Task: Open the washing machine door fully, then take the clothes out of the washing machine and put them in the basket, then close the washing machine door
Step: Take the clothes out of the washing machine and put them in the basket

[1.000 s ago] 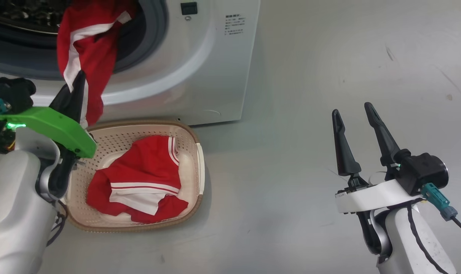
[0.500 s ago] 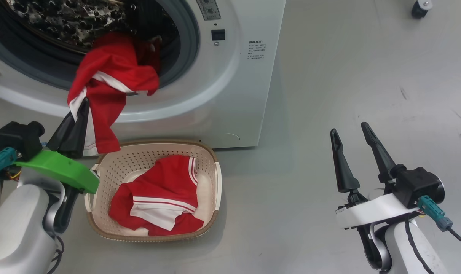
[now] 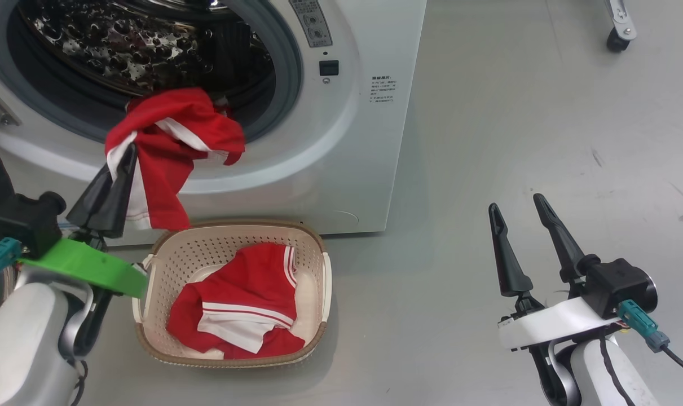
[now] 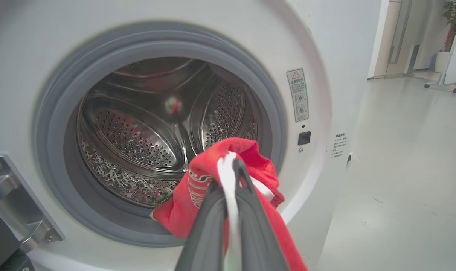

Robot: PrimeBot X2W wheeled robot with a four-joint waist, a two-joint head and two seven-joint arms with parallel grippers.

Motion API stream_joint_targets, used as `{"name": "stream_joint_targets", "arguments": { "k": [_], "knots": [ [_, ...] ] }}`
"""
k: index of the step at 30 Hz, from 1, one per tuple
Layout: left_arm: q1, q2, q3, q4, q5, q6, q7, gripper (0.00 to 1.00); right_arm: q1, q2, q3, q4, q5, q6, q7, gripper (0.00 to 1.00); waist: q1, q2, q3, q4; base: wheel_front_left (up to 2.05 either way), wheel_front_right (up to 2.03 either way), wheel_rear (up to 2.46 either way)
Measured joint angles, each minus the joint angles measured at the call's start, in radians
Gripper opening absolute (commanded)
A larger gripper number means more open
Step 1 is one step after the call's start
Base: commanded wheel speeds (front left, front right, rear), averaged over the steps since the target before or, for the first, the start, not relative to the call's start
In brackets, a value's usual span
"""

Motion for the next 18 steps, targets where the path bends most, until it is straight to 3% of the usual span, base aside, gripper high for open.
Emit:
{"name": "stream_joint_targets", "arguments": {
  "k": [6,18],
  "knots": [
    [0.006,-0.016,0.094,-0.121,0.05,0.021,0.0,0.0,0.002,0.001,-0.007,-0.003,0.0,0.0,0.0,1.0,0.0,0.0,-0.005,0.0,0.0,0.0,0.0],
    [0.073,-0.048,0.162,-0.246,0.113,0.03,0.0,0.0,0.006,0.003,-0.008,-0.011,0.0,0.009,0.0,1.0,0.0,0.0,0.005,0.0,0.0,0.0,0.0]
  ]
}}
